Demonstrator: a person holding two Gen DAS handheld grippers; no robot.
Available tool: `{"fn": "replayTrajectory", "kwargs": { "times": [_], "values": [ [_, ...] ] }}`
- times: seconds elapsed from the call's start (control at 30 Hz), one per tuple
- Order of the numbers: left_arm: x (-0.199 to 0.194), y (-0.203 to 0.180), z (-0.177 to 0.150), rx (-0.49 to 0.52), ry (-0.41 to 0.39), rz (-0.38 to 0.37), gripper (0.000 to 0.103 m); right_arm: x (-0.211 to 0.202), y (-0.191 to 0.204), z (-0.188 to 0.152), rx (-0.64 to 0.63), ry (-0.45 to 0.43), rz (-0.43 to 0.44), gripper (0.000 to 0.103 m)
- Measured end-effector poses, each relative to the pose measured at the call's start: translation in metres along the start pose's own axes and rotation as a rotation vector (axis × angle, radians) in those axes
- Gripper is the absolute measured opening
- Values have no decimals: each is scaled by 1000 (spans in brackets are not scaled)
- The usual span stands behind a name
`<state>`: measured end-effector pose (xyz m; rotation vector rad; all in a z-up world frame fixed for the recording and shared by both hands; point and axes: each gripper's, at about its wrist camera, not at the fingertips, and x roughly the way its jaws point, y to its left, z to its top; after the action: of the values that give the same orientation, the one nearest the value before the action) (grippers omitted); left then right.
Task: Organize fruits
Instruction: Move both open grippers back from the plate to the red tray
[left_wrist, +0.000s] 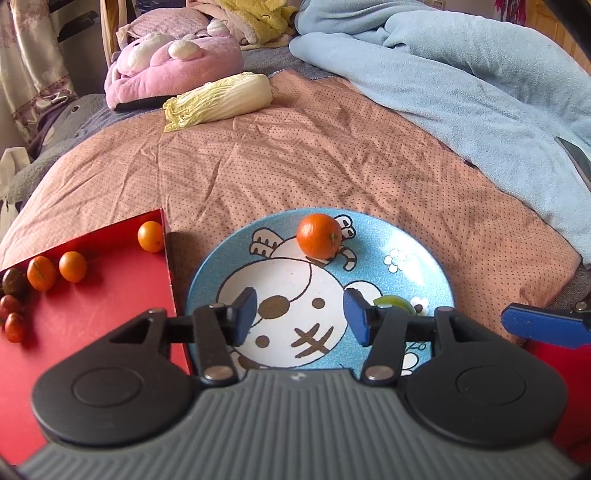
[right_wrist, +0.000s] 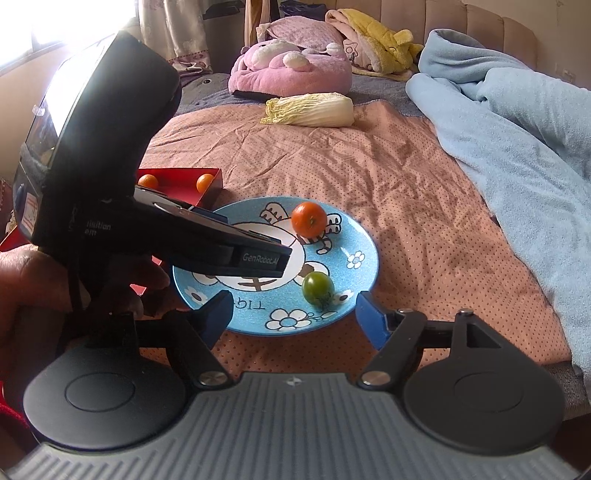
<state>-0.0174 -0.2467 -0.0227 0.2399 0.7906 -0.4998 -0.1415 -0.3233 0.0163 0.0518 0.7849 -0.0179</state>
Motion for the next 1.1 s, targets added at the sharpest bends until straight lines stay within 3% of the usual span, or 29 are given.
{"fn": "replayTrajectory", "kwargs": {
  "times": [0.5,0.6,1.1],
  "values": [
    [-27,4,-3,7,-45,12,57,0,8,3,-11,-5,5,78],
    [-29,8,-4,-15,-38,3,57,0,10,4,-11,-13,7,89],
    [-42,36,-11,-74,-35,17,57,3,26,11,-39,-17,31,89]
  ]
}}
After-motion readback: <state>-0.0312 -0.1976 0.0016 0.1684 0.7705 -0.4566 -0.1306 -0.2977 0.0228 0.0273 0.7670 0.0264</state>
